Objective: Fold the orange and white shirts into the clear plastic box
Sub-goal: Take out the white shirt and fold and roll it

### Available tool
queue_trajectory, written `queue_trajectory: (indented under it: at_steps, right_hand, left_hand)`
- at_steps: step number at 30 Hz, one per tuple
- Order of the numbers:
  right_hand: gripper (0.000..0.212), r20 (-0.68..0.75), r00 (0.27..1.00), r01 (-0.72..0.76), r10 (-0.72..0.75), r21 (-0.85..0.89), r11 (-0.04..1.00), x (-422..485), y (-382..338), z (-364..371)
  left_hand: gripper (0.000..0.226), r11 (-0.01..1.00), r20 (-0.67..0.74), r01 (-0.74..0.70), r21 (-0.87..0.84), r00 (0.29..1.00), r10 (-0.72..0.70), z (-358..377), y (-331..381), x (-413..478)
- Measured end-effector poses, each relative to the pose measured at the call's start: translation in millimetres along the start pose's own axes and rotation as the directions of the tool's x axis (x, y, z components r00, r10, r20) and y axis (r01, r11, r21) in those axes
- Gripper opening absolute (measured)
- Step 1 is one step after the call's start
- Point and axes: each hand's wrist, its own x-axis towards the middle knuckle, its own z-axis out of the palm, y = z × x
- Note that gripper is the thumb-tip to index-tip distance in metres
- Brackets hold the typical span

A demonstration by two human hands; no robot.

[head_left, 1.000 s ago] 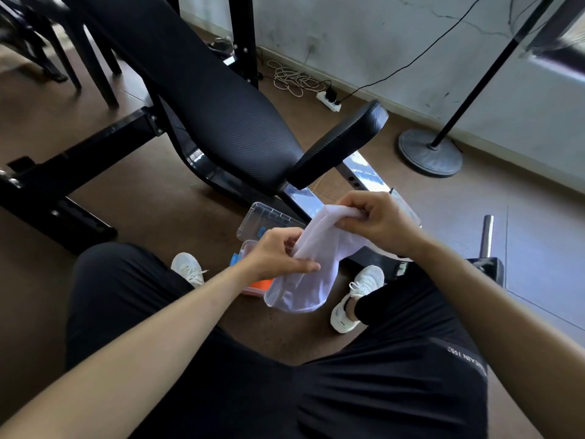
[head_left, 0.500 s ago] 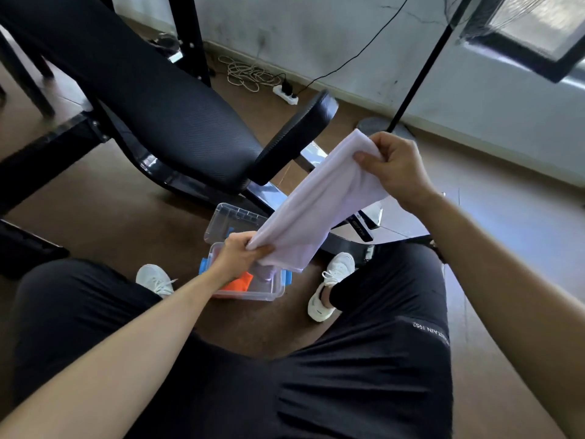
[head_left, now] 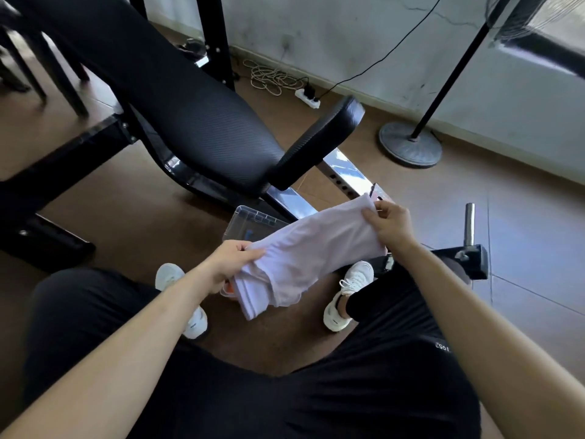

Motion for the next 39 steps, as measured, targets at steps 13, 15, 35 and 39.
queue_trajectory:
  at_steps: [13, 15, 35, 39]
  right_hand:
    - [0.008, 0.198, 0.961, 0.184, -0.192, 0.054, 0.981, -81.9, -23.8, 79.0]
    - [0.009, 0.236, 0.945, 0.224, -0.227, 0.04, 0.974, -91.4, -23.6, 86.4]
    - [0.09, 0.349, 0.914, 0.202, -0.206, 0.048, 0.978, -69.1, -8.5, 70.7]
    - [0.071, 0.543, 0.81, 0.22, -0.221, 0.068, 0.973, -66.0, -10.4, 66.3]
  left_hand:
    - [0.025, 0.931, 0.0, 0.22, -0.291, 0.973, -0.23, 25.0, 6.6, -2.4]
    - [0.026, 0.916, 0.029, 0.233, -0.326, 0.971, -0.236, 30.0, 6.7, -3.1]
    - [0.029, 0.774, 0.226, -0.421, 0.473, 0.907, 0.356, -5.5, 15.4, -17.6]
    - [0.029, 0.832, 0.298, -0.435, 0.344, 0.891, 0.343, -6.8, 19.2, -20.1]
